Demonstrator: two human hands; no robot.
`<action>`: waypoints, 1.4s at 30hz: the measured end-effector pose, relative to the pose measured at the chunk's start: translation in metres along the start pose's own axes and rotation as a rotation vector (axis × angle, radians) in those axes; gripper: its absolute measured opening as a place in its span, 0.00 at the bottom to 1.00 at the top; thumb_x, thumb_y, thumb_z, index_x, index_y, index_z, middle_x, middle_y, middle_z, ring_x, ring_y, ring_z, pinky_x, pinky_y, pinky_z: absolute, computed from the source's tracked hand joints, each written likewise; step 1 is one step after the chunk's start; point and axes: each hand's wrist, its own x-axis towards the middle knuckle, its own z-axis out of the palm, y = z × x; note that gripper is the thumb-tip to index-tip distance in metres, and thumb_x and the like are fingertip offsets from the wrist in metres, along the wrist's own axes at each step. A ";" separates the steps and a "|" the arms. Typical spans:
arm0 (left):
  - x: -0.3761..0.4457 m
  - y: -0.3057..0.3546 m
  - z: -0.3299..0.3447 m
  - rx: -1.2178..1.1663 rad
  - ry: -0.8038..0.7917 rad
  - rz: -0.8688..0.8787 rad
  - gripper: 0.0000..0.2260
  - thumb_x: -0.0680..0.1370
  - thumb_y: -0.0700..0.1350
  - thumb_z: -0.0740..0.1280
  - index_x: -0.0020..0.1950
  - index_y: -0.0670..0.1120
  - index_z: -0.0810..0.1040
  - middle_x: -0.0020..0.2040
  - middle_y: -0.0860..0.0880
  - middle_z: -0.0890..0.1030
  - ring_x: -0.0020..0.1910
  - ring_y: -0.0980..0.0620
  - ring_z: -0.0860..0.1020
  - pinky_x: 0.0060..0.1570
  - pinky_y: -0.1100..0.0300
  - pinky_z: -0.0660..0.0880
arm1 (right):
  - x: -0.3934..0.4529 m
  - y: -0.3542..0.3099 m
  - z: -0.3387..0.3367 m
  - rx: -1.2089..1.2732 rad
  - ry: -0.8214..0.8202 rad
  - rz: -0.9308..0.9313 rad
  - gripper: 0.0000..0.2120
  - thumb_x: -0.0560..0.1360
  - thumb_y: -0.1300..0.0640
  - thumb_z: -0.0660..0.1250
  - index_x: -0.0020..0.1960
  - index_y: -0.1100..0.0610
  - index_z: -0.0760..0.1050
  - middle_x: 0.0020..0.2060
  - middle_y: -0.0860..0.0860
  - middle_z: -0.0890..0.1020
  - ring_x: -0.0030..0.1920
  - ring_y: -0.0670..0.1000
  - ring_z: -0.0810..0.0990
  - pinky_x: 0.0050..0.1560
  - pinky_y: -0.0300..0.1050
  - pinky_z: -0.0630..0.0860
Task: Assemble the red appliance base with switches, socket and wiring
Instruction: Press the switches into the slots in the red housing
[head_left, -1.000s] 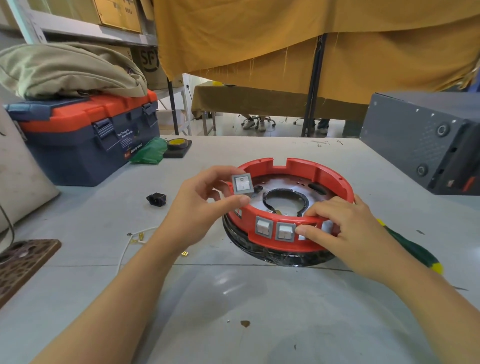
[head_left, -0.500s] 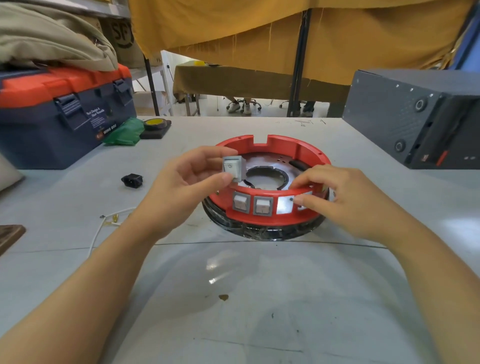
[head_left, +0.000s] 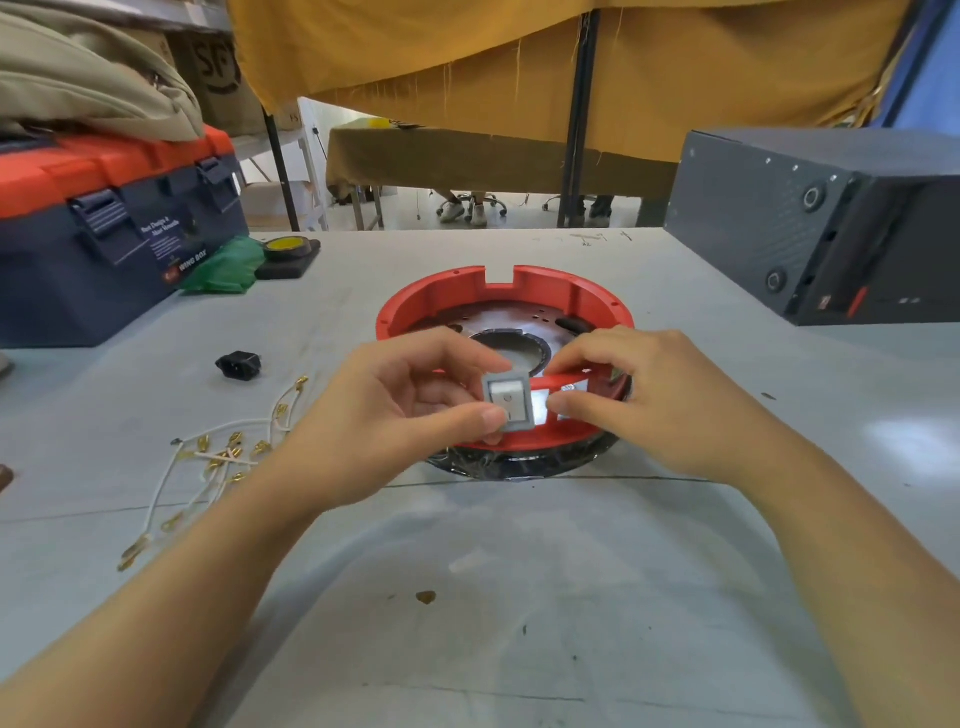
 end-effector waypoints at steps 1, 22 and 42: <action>-0.001 -0.001 0.005 0.058 -0.014 0.019 0.10 0.69 0.41 0.73 0.50 0.50 0.82 0.44 0.42 0.82 0.39 0.46 0.82 0.42 0.59 0.81 | 0.000 0.000 -0.002 0.018 -0.007 0.006 0.06 0.72 0.47 0.69 0.48 0.40 0.76 0.48 0.39 0.79 0.50 0.41 0.75 0.48 0.30 0.69; -0.005 -0.007 0.041 0.945 0.094 0.333 0.10 0.73 0.47 0.69 0.47 0.40 0.80 0.45 0.46 0.78 0.39 0.46 0.76 0.33 0.51 0.75 | -0.006 -0.009 -0.011 0.074 -0.155 -0.066 0.11 0.68 0.50 0.75 0.41 0.45 0.72 0.47 0.44 0.76 0.52 0.50 0.74 0.55 0.53 0.73; -0.002 -0.011 0.030 0.957 0.154 0.388 0.12 0.72 0.50 0.68 0.45 0.42 0.82 0.46 0.45 0.77 0.42 0.47 0.75 0.38 0.47 0.73 | -0.004 -0.009 -0.004 -0.007 -0.086 -0.140 0.07 0.71 0.49 0.72 0.42 0.48 0.74 0.46 0.44 0.76 0.52 0.48 0.70 0.54 0.47 0.70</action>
